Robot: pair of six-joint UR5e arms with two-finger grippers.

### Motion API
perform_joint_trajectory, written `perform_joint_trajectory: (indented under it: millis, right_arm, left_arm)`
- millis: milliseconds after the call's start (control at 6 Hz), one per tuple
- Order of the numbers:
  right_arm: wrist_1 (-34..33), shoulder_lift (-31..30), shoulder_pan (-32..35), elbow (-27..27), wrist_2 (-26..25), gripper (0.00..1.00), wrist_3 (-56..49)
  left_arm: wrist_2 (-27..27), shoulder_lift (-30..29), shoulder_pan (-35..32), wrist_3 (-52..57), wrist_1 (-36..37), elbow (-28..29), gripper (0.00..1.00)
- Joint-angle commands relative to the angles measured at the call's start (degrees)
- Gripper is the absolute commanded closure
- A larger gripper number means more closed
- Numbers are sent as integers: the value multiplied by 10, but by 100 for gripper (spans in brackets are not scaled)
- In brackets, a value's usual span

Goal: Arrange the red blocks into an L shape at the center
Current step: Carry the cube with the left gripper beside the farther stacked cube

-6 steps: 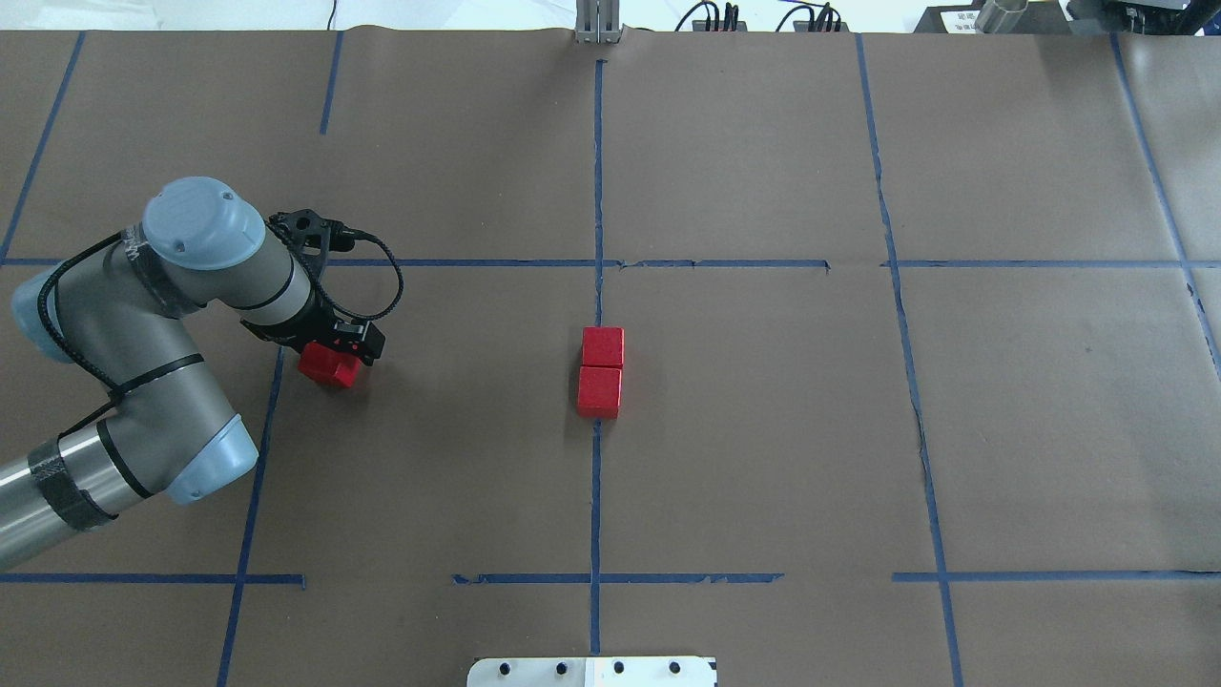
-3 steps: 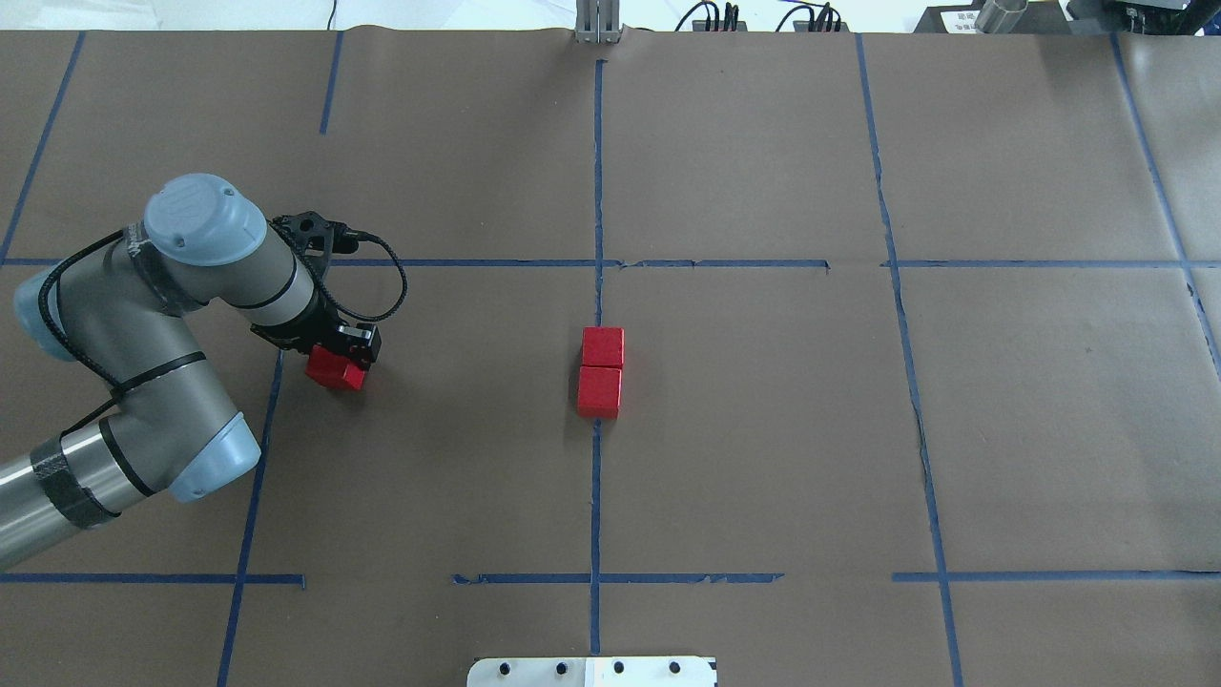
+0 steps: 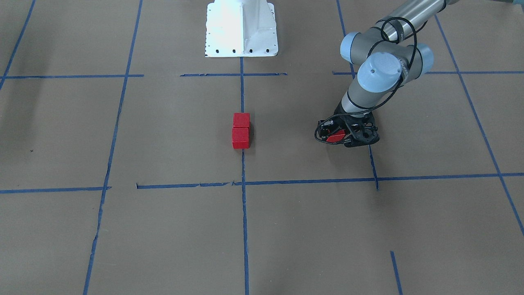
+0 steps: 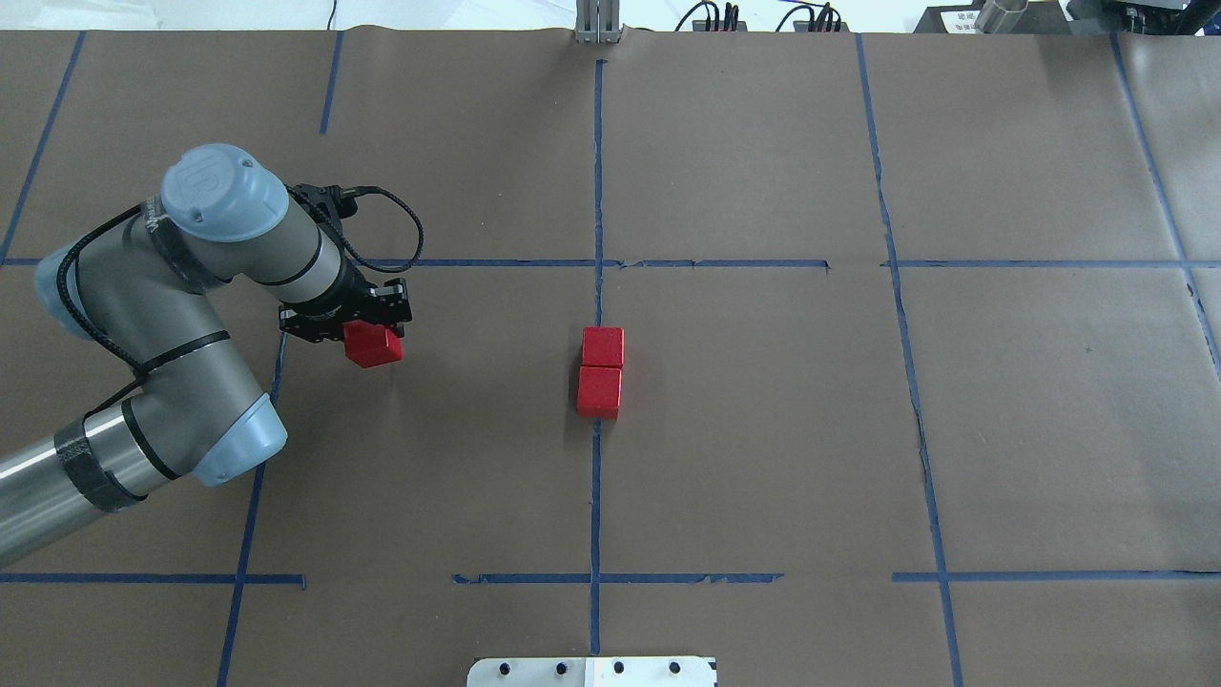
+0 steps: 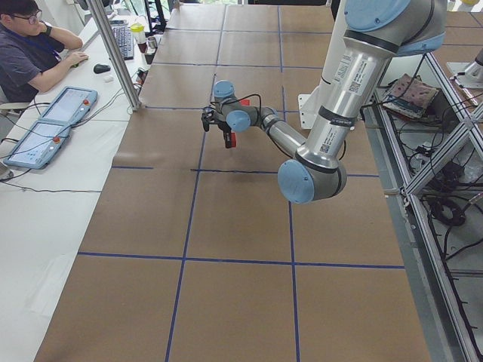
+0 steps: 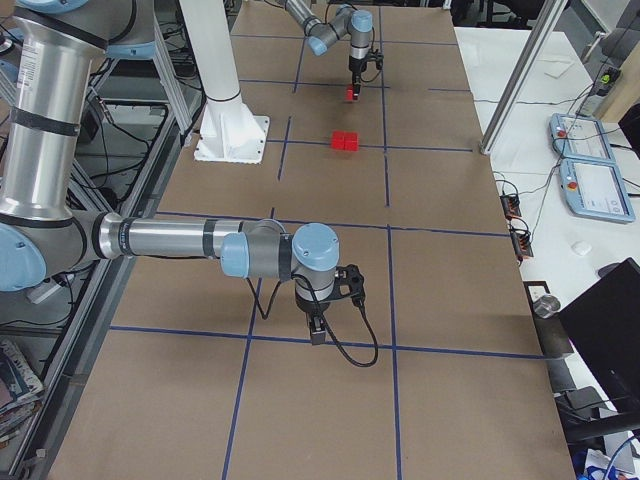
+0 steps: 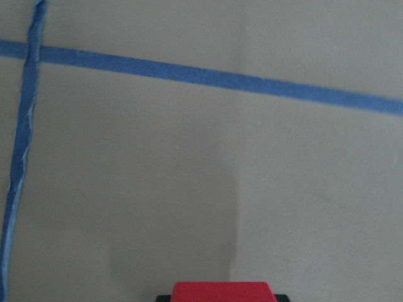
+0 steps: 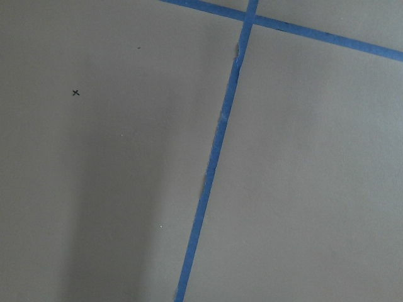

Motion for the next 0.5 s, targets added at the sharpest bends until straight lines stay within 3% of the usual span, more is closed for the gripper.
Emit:
perform_joint_trajectory:
  millis: [0,333]
  right_arm:
    - [0,0,0,0,0,0,-1]
    - [1,-1,1,0,0,0,-1]
  left_arm:
    - [37,-33,4,-283,12,-9,83]
    - [40,-71,47,-508,61,-8,77]
